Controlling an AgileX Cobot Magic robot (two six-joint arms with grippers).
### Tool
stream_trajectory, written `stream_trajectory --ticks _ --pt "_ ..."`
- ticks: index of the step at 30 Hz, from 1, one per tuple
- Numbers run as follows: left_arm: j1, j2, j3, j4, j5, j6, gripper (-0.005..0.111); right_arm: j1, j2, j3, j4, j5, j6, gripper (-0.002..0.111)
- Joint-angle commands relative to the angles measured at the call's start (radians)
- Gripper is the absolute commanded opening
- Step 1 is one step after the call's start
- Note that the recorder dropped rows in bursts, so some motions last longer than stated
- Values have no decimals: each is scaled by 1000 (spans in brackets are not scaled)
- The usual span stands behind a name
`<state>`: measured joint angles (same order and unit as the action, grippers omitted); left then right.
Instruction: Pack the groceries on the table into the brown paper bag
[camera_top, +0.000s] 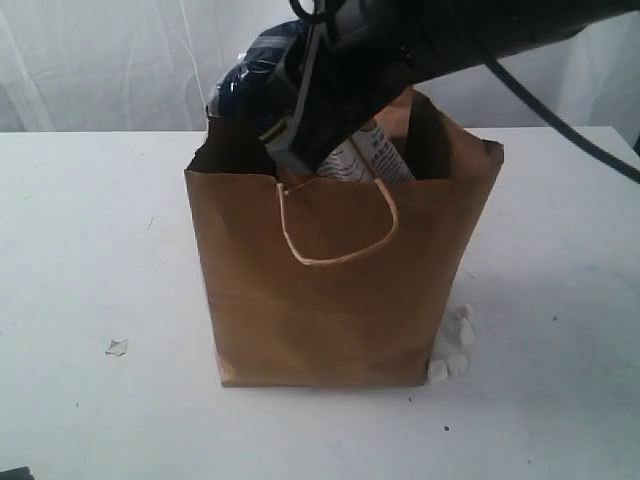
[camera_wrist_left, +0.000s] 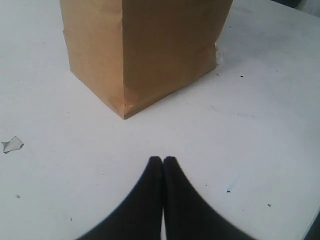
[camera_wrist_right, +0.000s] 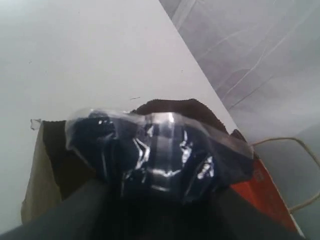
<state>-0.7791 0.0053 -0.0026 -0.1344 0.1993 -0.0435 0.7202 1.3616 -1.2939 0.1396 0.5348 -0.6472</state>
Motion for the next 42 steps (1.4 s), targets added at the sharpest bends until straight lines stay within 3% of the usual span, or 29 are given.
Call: stream_trajectory --ticks 1,19,31,42 --pt "0 -5 3 -7 5 0 0 0 -8 -13 -38 17 -49 0" --pt "0 -5 3 -7 5 0 0 0 -8 -12 91 104 -26 1" --pt "0 -5 3 -7 5 0 0 0 -8 -12 92 119 -18 47" --pt "0 -5 3 -7 5 0 0 0 -8 -12 92 117 -2 58"
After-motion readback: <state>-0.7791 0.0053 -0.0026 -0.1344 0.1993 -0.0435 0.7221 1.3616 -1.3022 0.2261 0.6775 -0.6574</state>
